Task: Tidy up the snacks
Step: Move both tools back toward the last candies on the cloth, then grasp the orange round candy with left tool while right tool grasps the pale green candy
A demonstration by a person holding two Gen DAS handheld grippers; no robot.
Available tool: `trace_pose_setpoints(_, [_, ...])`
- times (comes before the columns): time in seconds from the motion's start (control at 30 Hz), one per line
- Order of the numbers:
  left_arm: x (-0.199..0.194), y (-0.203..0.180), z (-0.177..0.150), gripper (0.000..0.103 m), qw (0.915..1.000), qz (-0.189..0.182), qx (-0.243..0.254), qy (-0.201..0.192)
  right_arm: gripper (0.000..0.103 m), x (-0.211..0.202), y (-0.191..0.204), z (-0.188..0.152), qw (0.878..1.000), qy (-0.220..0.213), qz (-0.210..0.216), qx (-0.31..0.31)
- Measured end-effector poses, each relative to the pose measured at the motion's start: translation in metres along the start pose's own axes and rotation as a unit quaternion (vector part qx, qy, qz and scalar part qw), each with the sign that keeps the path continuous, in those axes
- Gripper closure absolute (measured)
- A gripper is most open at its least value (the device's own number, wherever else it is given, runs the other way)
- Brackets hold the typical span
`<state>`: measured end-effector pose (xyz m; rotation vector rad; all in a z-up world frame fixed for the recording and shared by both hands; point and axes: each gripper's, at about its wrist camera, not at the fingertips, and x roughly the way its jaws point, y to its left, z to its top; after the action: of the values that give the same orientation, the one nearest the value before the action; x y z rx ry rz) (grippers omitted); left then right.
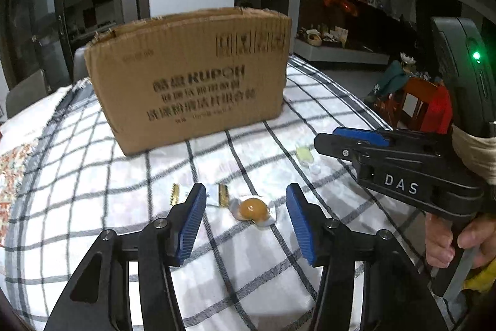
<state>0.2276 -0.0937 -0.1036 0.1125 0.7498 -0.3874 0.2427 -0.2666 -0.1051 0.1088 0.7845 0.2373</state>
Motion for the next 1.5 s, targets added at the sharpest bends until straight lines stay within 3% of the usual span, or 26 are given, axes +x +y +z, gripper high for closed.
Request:
trace_pose_setpoints(0.37, [0.034, 0.002, -0.005, 0.060, 0.9984, -0.029, -0.014, 0.047, 0.076, 0.025, -0.012, -0.004, 0.999, 0.031, -0.004, 0.022])
trace_pose_setpoints(0.7, [0.048, 0.003, -0.004, 0.066, 0.9977, -0.029, -0.012, 0.060, 0.076, 0.043, -0.009, 0.002, 0.998, 0.051, -0.012, 0.022])
trace_pose_setpoints(0.93, [0.052, -0.001, -0.004, 0.070, 0.9980, -0.026, -0.002, 0.057, 0.077, 0.049, -0.006, 0.000, 0.998, 0.055, -0.026, 0.011])
trace_pose_setpoints(1.0, [0.052, -0.002, -0.004, 0.072, 0.9981, -0.026, 0.001, 0.056, 0.082, 0.051, -0.008, -0.002, 0.998, 0.060, -0.027, 0.015])
trace_pose_setpoints(1.5, [0.026, 0.007, 0.005, 0.073, 0.9991, -0.028, -0.020, 0.027, 0.082, 0.023, -0.002, 0.001, 0.999, 0.027, -0.029, 0.012])
